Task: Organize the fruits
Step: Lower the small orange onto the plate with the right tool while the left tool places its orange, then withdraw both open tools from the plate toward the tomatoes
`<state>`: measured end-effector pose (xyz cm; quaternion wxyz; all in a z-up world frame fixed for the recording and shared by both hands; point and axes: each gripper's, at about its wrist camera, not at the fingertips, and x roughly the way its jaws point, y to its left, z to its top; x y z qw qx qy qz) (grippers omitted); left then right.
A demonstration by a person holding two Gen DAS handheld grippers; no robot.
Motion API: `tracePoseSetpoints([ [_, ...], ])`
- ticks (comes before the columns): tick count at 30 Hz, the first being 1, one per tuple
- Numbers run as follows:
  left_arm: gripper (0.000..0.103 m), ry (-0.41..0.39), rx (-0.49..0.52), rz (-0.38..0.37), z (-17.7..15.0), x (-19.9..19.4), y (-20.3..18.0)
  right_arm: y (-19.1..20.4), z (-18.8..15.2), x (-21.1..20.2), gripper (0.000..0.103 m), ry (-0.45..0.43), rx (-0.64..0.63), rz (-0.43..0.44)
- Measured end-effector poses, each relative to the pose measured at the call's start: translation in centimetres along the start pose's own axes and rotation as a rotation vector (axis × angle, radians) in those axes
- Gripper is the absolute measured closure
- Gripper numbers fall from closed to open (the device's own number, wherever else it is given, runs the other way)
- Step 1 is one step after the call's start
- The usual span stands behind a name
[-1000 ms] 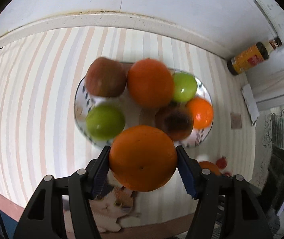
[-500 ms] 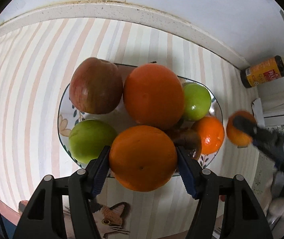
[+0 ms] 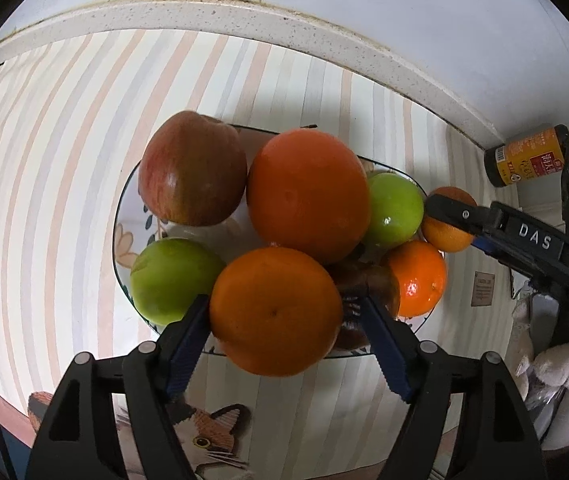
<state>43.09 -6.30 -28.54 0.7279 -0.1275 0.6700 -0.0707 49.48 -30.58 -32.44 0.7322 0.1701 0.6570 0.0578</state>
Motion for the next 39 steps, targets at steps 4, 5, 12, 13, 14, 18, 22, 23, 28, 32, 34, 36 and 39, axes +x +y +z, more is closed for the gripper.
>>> tracePoseSetpoints([
  [4, 0.029, -0.017, 0.013, 0.015, -0.6, 0.1, -0.3, 0.3, 0.3, 0.0, 0.043, 0.009, -0.020, -0.003],
  [5, 0.028, -0.018, 0.012, 0.016, -0.6, 0.1, -0.4, 0.3, 0.4, 0.0, 0.043, 0.010, -0.025, -0.004],
  [12, 0.025, -0.005, -0.042, -0.024, -1.0, 0.3, 0.7, 0.3, 0.6, 0.2, 0.033, 0.027, -0.029, 0.008],
  [13, 0.021, -0.005, -0.049, -0.031, -1.0, 0.3, 0.9, 0.3, 0.6, 0.2, 0.032, 0.028, -0.030, 0.011],
  [14, 0.020, -0.005, -0.055, -0.037, -1.1, 0.4, 1.0, 0.2, 0.6, 0.3, 0.032, 0.030, -0.031, 0.013],
  [18, 0.020, -0.016, -0.063, -0.037, -1.5, 0.2, 1.2, 0.4, 0.6, 0.3, 0.032, 0.034, -0.040, 0.013],
  [22, 0.020, -0.048, -0.049, -0.028, -1.5, -0.9, 0.7, 0.5, 0.4, -0.4, 0.025, 0.022, -0.048, 0.008],
  [23, 0.015, -0.063, -0.038, -0.014, -1.5, -1.3, 0.6, 0.6, 0.3, -0.8, 0.017, 0.011, -0.053, -0.006],
  [28, 0.003, -0.159, 0.045, 0.145, -1.6, -4.2, -0.3, 2.0, -2.4, -4.1, 0.009, -0.084, -0.146, -0.176],
  [32, 0.003, -0.190, 0.058, 0.203, -2.3, -5.6, 0.3, 2.9, -6.3, -5.8, 0.008, -0.133, -0.182, -0.238],
  [34, 0.003, -0.200, 0.063, 0.221, -3.0, -6.3, 0.7, 3.2, -8.4, -6.6, 0.008, -0.151, -0.182, -0.246],
  [36, 0.003, -0.218, 0.073, 0.241, -3.9, -7.1, 1.0, 3.5, -10.2, -7.5, 0.008, -0.170, -0.175, -0.250],
  [39, 0.003, -0.248, 0.096, 0.281, -5.6, -8.2, 0.9, 4.1, -12.9, -9.2, 0.008, -0.204, -0.159, -0.246],
])
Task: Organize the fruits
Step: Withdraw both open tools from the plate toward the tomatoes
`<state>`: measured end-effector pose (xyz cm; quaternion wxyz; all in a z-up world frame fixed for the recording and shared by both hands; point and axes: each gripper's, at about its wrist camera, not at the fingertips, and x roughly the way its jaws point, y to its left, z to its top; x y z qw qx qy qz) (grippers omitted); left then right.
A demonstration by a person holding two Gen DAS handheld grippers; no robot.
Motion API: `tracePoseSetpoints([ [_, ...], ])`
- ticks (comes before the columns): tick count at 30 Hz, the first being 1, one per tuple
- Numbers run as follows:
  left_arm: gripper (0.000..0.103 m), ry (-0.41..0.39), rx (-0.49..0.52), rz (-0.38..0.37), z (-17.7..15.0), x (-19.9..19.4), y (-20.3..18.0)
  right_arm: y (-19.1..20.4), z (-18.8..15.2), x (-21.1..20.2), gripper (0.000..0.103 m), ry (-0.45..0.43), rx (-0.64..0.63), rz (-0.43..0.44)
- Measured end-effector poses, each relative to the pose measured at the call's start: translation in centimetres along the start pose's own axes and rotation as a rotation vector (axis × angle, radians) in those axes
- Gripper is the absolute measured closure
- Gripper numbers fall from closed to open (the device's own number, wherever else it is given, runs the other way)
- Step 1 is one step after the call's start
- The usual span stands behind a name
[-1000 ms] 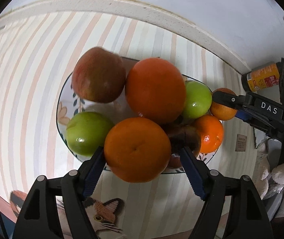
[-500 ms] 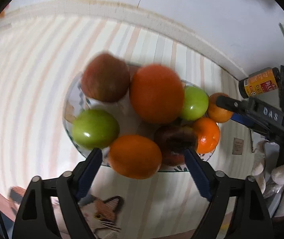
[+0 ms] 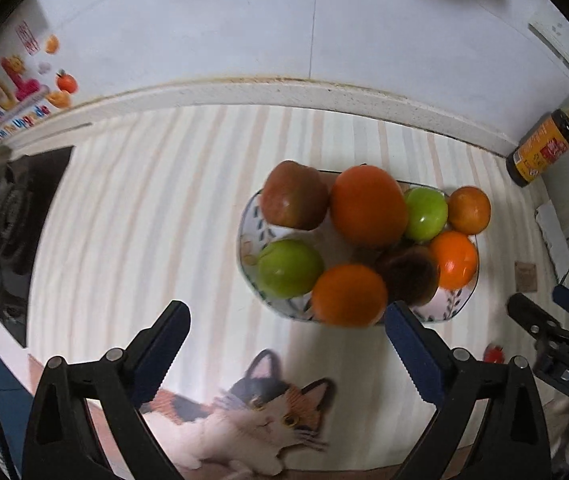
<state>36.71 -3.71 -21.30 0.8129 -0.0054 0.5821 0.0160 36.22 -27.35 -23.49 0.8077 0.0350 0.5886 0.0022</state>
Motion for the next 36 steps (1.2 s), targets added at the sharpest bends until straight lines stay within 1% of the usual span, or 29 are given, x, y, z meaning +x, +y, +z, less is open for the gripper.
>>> tracePoseSetpoints([
  [3, 0.003, -0.035, 0.018, 0.014, -1.5, -1.9, 0.1, 0.8, -1.6, -2.4, 0.008, -0.039, 0.005, -0.006],
  [6, 0.003, -0.064, 0.024, 0.008, -3.0, -3.9, 0.5, 1.8, -3.3, -5.5, 0.008, -0.087, 0.005, -0.009],
  [10, 0.003, -0.117, 0.020, -0.004, -5.0, -7.5, 1.1, 2.7, -5.7, -9.1, 0.008, -0.128, 0.003, -0.003],
  [15, 0.003, -0.182, 0.033, -0.015, -6.7, -11.4, 1.3, 3.6, -8.7, -13.9, 0.008, -0.195, 0.000, -0.007],
  [22, 0.003, -0.246, 0.065, -0.030, -9.8, -15.9, 1.4, 4.5, -11.5, -19.7, 0.008, -0.273, 0.003, 0.001],
  [26, 0.003, -0.269, 0.056, -0.040, -11.3, -17.5, 2.0, 4.7, -12.8, -21.7, 0.008, -0.299, 0.014, 0.003],
  [30, 0.003, -0.276, 0.053, -0.051, -12.2, -18.2, 2.4, 5.1, -14.3, -23.2, 0.008, -0.312, 0.018, 0.010],
  [36, 0.003, -0.277, 0.060, -0.060, -13.2, -18.6, 2.5, 4.9, -15.6, -23.7, 0.008, -0.315, 0.062, 0.030],
])
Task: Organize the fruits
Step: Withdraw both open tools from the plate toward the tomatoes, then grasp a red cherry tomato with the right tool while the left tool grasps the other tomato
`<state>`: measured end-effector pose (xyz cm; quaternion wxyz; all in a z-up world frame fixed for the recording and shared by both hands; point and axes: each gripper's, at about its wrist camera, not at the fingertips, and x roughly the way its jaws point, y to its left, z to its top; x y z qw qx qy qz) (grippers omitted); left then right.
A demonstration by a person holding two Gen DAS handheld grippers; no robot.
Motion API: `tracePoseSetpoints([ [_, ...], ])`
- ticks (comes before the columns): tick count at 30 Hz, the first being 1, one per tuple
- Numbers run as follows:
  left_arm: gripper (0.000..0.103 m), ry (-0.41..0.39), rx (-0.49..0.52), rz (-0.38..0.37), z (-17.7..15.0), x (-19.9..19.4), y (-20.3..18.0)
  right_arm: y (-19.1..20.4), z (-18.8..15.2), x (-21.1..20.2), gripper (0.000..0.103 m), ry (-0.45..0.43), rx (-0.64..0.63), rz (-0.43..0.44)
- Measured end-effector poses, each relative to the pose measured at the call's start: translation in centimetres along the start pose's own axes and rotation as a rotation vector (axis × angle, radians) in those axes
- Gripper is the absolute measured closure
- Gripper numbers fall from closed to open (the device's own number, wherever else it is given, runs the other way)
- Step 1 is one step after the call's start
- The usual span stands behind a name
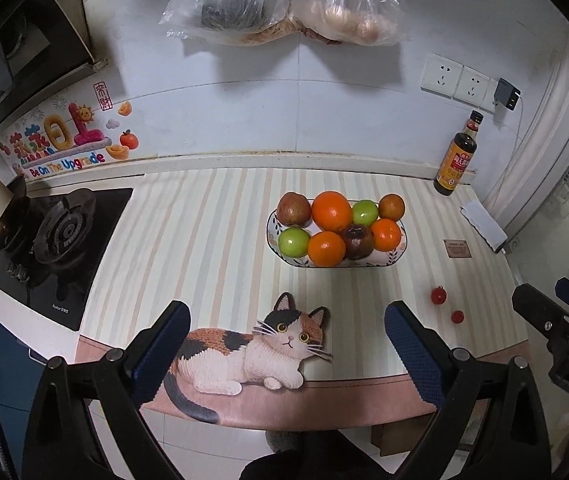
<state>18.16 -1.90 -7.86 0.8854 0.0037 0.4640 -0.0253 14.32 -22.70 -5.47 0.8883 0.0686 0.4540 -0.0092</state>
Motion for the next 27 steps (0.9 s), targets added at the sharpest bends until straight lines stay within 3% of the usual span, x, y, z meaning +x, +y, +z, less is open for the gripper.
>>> tracePoseSetpoints([
  [9, 0.000, 0.043, 0.010, -0.024, 0.2, 2.4, -1.6, -3.7, -0.2, 2.4, 0.004, 0.053, 0.094, 0.039],
  [13, 0.000, 0.048, 0.041, -0.007, 0.9, 4.7, -3.8, -7.2, -0.3, 5.6, 0.004, 0.098, 0.140, 0.051],
  [18, 0.000, 0.094, 0.103, 0.005, 2.1, 9.0, -8.2, -12.9, -1.4, 12.3, 0.004, 0.209, 0.196, -0.038],
  [21, 0.000, 0.158, 0.150, 0.009, 2.4, 12.7, -10.9, -15.9, -2.8, 16.7, 0.023, 0.277, 0.219, -0.043],
  [22, 0.000, 0.183, 0.166, 0.012, 2.4, 13.9, -11.7, -16.4, -3.2, 17.9, 0.036, 0.301, 0.226, -0.037],
  [27, 0.000, 0.303, 0.240, 0.014, 1.9, 19.7, -15.9, -18.7, -5.4, 23.7, 0.054, 0.385, 0.232, 0.001],
])
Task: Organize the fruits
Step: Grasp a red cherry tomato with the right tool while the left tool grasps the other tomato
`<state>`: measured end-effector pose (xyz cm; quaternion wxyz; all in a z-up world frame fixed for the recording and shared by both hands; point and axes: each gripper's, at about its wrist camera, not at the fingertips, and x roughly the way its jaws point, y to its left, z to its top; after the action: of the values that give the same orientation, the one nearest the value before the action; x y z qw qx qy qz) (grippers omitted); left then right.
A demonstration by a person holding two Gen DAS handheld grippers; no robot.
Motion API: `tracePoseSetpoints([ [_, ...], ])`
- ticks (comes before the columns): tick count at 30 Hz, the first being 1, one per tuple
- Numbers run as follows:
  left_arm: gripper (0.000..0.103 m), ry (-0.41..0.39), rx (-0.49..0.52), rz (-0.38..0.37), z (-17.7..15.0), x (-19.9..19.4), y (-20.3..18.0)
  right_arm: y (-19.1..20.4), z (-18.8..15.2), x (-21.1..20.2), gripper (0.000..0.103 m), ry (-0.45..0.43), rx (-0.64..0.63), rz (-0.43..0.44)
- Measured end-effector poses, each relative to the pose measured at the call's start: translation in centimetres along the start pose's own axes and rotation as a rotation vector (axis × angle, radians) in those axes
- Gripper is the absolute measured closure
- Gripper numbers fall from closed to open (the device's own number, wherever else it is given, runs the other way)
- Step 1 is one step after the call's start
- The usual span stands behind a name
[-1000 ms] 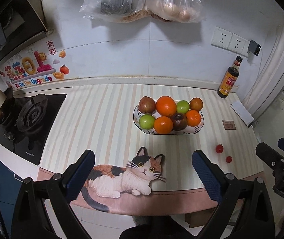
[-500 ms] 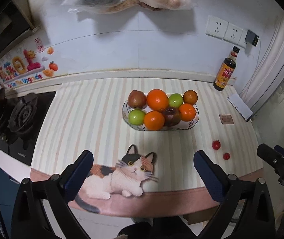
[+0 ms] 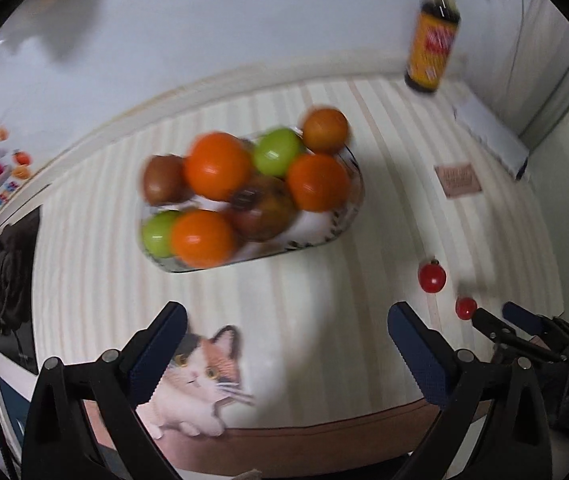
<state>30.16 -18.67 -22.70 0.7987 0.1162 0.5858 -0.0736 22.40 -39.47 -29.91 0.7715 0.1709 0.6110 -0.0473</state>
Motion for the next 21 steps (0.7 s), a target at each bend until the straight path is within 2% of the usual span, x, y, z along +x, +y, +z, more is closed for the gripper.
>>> tracePoseSetpoints([
  [7, 0.000, 0.105, 0.046, -0.022, 1.1, 4.6, -3.3, -0.6, 0.0, 4.0, 0.074, 0.048, -0.033, 0.021],
  [11, 0.000, 0.135, 0.063, -0.049, 1.4, 5.8, -4.8, -0.2, -0.4, 4.3, 0.075, 0.024, -0.079, 0.009],
  [15, 0.000, 0.143, 0.110, -0.095, 2.0, 6.6, -7.1, -1.6, -0.4, 3.3, 0.075, -0.010, -0.042, 0.010],
  [18, 0.005, 0.162, 0.141, -0.150, 2.2, 7.3, -9.1, -3.7, 0.0, 2.2, 0.075, -0.032, 0.003, 0.008],
  [21, 0.018, 0.188, 0.171, -0.189, 2.4, 8.2, -10.9, -5.4, 0.4, 1.7, 0.075, -0.039, 0.036, -0.001],
])
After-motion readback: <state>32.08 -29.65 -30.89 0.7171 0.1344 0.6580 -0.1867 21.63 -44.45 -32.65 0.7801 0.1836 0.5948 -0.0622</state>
